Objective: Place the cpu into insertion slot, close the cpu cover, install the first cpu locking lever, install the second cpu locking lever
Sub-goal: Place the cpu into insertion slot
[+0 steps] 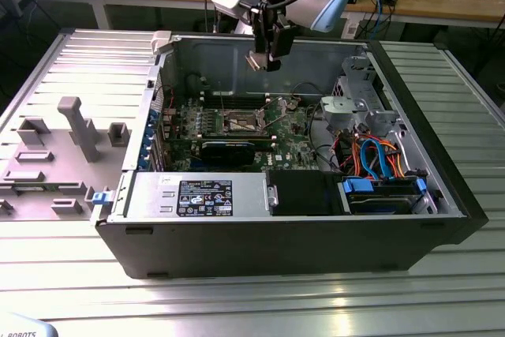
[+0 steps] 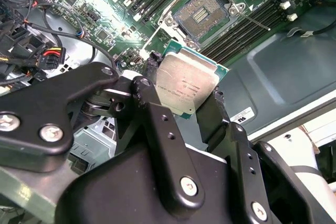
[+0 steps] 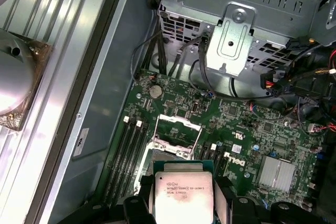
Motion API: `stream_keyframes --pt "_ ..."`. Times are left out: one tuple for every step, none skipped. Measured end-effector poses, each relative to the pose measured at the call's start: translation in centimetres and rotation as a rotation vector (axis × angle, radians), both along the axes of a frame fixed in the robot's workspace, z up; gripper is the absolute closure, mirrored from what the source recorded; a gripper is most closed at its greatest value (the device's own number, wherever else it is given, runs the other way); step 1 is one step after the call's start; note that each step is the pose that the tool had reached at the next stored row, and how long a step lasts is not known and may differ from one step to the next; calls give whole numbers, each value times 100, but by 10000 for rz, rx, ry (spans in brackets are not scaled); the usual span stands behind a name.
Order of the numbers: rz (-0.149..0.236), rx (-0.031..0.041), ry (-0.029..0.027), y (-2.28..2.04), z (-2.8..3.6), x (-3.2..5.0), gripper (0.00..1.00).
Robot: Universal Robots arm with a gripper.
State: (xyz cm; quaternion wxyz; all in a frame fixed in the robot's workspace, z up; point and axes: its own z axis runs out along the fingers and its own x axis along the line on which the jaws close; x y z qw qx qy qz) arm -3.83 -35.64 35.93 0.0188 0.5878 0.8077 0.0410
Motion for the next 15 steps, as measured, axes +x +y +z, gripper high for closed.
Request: stream_keyframes --pt "-2 0 0 0 0 0 46" --pt "-3 0 0 0 0 0 46" --pt "-5 1 -1 0 0 0 46" --pt "-13 0 0 0 0 0 46" --pt "-47 0 -1 0 0 0 46" --pt "-101 1 -1 0 -1 0 46" --pt "-178 1 -1 0 -2 0 46" --pt "-279 2 -1 0 -3 0 46" --pt "-462 1 0 0 -5 0 46" --pt "-622 1 -1 0 -8 0 46" --pt "-728 1 0 0 -10 0 46" --pt "-855 0 1 0 -11 0 46" --pt "-897 -1 1 0 -11 0 46" --pt "-928 0 0 0 -12 0 46" --pt "-935 0 0 0 -13 0 46"
